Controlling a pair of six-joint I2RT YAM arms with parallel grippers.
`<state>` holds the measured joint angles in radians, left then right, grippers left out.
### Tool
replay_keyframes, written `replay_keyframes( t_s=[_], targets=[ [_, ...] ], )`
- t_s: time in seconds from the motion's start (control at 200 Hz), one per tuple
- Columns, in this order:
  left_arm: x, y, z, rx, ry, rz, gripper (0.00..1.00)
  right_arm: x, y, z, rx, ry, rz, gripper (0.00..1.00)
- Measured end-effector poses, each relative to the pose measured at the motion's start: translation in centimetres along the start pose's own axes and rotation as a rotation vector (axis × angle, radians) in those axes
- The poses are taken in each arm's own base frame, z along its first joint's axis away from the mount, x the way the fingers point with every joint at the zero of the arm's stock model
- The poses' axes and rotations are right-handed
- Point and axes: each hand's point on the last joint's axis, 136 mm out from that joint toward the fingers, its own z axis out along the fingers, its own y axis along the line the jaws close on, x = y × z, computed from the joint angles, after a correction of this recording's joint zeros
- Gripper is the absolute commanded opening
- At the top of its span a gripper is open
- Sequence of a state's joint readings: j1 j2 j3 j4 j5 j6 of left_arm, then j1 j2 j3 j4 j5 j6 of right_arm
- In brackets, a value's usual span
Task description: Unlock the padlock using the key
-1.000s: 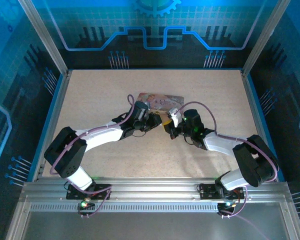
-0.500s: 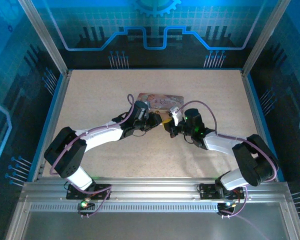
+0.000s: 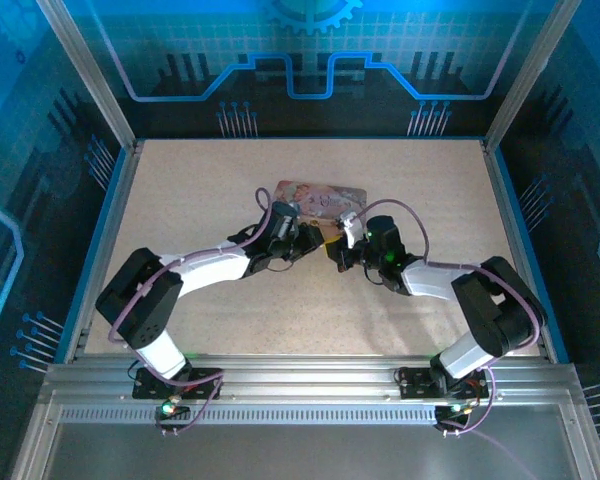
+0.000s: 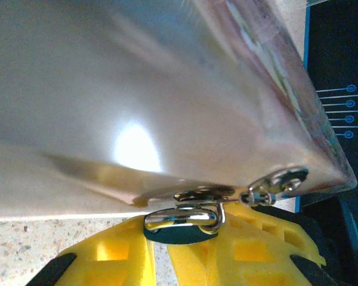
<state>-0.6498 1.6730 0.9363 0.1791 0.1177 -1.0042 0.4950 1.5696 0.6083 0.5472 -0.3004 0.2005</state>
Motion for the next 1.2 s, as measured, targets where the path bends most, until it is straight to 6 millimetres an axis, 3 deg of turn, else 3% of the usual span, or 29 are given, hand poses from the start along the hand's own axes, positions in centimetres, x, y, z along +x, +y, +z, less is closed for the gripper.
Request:
replay_keyframes(
  t_s=[0.22, 0.465, 0.675, 0.91, 1.055, 1.201],
  targets=[
    [0.0, 1.4, 1.6, -0.026, -0.010, -0.004, 0.18, 1.7, -1.1, 1.1, 0.024, 0.028, 0.039, 0.00],
    [1.2, 2.7, 1.8, -0.037, 0.019, -0.023, 0.48, 3.1, -1.3, 1.8, 0.015, 0.057, 0.088, 0.00],
    [2.3, 3.0, -0.3, -0.019, 0.038, -0.019, 0.67, 4.2, -1.4, 1.9, 0.020, 0.087, 0.126, 0.00],
    [1.4, 2.6, -4.2, 0.041, -0.025, -0.037, 0.67, 4.5, -1.1, 1.5, 0.018, 0.122, 0.205, 0.00],
    [1.7, 3.8, -4.2, 0.041, -0.036, -0.087, 0.64, 3.7, -0.3, 1.1, 0.000, 0.143, 0.315, 0.00],
    [1.5, 3.8, -3.5, 0.066, -0.045, -0.126, 0.62, 3.7, 0.4, 0.7, -0.003, 0.167, 0.449, 0.00]
  ],
)
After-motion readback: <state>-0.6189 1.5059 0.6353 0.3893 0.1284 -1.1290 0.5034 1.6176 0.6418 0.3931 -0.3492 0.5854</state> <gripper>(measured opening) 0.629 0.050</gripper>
